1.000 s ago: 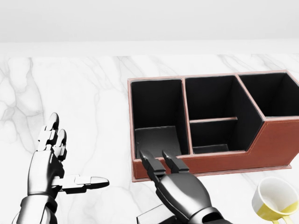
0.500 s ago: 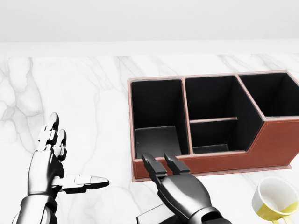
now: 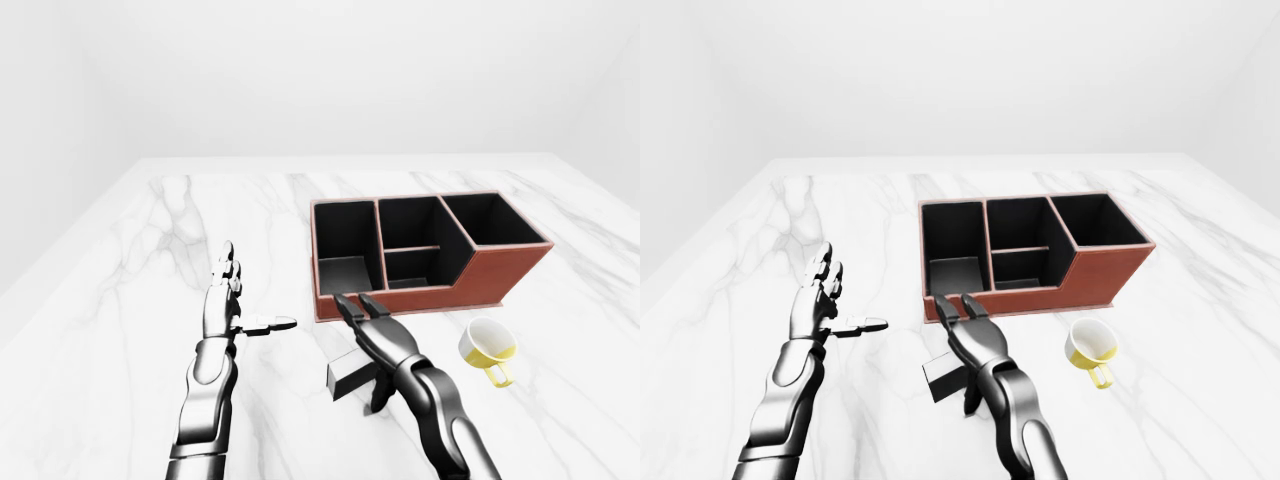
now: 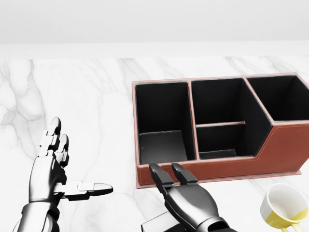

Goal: Pick up the book and place it in the caddy.

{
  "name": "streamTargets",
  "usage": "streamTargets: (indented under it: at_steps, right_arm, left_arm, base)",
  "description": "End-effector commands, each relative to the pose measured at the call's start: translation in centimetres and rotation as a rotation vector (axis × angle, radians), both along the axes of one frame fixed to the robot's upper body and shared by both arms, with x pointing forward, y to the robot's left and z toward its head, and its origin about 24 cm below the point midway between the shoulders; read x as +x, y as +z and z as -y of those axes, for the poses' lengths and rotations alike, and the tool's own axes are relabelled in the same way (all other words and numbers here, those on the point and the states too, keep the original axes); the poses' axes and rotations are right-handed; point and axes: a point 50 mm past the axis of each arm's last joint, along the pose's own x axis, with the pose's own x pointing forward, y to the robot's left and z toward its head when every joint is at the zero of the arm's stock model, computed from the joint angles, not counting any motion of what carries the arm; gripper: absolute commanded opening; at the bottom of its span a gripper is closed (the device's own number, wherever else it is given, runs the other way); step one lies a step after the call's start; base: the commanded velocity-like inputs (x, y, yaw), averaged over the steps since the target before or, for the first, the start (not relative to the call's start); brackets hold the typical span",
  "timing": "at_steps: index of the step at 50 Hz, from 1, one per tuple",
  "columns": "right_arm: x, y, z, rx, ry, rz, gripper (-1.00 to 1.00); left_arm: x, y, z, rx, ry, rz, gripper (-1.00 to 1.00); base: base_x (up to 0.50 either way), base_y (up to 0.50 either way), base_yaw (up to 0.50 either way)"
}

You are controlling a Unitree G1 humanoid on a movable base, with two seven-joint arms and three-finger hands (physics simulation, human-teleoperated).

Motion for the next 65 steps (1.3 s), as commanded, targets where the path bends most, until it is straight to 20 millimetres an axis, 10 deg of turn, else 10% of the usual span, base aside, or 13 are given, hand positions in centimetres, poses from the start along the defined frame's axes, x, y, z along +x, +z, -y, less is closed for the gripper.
streamTargets:
  at_steps: [1, 14, 15, 17, 38, 65]
  right_arm:
    - [0.0, -0.4, 0.0, -0.01, 0.003, -0.011, 1.0]
    - [0.1, -0.8, -0.1, -0.01, 0.008, -0.026, 1.0]
    - [0.1, -0.8, -0.1, 0.006, -0.001, -0.037, -0.82]
    - [0.0, -0.7, -0.1, -0.001, 0.006, -0.038, -1.0]
    - [0.2, 0.5, 0.0, 0.004, 0.011, -0.016, -1.0]
    - [1.3, 10.4, 2.3, 0.03, -0.06, 0.263, -1.0]
  left_arm:
    - [0.0, 0.0, 0.0, 0.001, 0.001, -0.002, 1.0]
    - [0.0, 0.0, -0.1, 0.0, 0.002, -0.002, 1.0]
    - [0.0, 0.0, -0.1, 0.0, 0.002, -0.002, 1.0]
    - [0.0, 0.0, -0.1, 0.0, 0.002, -0.003, 1.0]
    - [0.1, 0.1, -0.1, -0.001, 0.004, -0.001, 1.0]
    - [-0.1, 0.1, -0.1, -0.001, 0.005, -0.001, 1.0]
  base:
    - [0.0, 0.0, 0.0]
    - [0.0, 0.0, 0.0]
    - [0.0, 0.0, 0.0]
    - [0.0, 0.0, 0.0]
    - [0.0, 0.0, 0.0]
    - [0.0, 0.0, 0.0]
